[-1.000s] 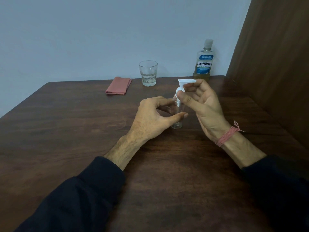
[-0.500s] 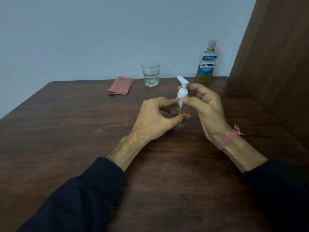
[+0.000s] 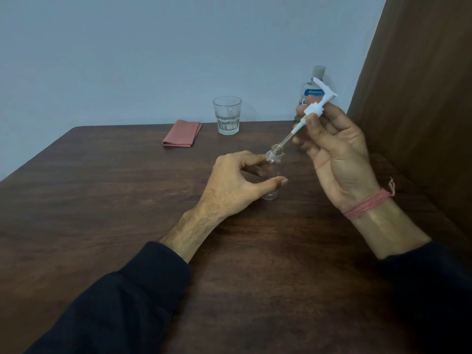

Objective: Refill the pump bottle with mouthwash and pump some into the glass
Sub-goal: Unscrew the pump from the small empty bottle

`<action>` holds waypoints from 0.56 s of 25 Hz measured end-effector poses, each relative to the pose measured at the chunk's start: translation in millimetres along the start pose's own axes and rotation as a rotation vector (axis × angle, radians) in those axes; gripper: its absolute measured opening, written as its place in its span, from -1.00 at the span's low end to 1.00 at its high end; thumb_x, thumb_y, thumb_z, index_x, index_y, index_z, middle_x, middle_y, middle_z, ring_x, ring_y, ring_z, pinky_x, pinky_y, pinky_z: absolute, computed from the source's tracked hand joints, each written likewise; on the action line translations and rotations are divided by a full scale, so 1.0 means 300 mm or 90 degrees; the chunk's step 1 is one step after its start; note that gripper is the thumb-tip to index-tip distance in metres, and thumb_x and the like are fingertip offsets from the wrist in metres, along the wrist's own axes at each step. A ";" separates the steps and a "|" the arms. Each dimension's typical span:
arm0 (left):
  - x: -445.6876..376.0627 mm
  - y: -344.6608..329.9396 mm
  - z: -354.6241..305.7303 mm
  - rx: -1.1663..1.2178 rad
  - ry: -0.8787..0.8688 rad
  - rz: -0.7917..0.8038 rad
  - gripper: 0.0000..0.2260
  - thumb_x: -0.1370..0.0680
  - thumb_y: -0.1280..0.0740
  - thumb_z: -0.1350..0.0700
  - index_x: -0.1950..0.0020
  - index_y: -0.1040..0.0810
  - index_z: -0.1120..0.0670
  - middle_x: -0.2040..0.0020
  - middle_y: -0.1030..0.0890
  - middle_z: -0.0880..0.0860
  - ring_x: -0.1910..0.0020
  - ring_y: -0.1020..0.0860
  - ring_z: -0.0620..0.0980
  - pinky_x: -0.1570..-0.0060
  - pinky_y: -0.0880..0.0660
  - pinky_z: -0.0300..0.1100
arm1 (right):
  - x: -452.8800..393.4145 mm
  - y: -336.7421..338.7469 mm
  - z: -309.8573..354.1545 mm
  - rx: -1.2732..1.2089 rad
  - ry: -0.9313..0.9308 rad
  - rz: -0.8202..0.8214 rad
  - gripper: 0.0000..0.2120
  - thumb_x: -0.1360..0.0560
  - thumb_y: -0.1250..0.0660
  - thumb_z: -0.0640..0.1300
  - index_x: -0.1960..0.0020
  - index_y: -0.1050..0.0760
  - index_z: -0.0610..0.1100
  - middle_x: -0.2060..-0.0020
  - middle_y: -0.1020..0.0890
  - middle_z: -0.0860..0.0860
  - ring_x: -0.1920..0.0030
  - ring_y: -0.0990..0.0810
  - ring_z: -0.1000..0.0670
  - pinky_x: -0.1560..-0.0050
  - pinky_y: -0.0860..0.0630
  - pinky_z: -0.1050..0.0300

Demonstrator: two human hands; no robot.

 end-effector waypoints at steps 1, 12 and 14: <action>0.000 0.000 -0.001 0.001 0.000 0.000 -0.61 -0.47 -0.74 -0.18 -0.25 -0.86 -0.12 0.01 -0.80 -0.20 -0.01 -0.80 -0.23 -0.06 -0.64 -0.35 | -0.003 0.009 0.007 -0.023 -0.005 0.000 -0.67 -0.61 -0.44 -0.20 -0.37 -0.61 -0.12 -0.22 -0.73 -0.04 -0.17 -0.66 0.04 -0.10 -0.64 0.10; -0.003 0.014 -0.004 0.002 0.020 0.012 -0.58 -0.43 -0.76 -0.20 -0.22 -0.85 -0.09 0.00 -0.82 -0.23 0.01 -0.80 -0.29 -0.17 -0.75 -0.18 | -0.005 0.045 0.054 -0.087 -0.017 -0.019 -0.77 -0.71 -0.31 -0.20 -0.29 -0.63 0.01 -0.20 -0.74 0.08 -0.08 -0.68 0.15 0.07 -0.62 0.25; -0.001 0.017 0.001 0.019 0.042 0.010 -0.60 -0.42 -0.77 -0.18 -0.18 -0.86 -0.08 0.03 -0.83 -0.23 0.03 -0.81 -0.28 -0.18 -0.75 -0.15 | -0.017 0.076 0.068 -0.106 -0.011 -0.029 -0.78 -0.74 -0.29 -0.18 -0.28 -0.65 0.02 -0.21 -0.73 0.08 -0.10 -0.69 0.15 0.06 -0.62 0.27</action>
Point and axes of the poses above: each hand's wrist, its own x-axis away from the middle knuckle, its own y-axis out of the back of the hand, z = x × y, the point moved 4 cm from there along -x, towards the middle knuckle
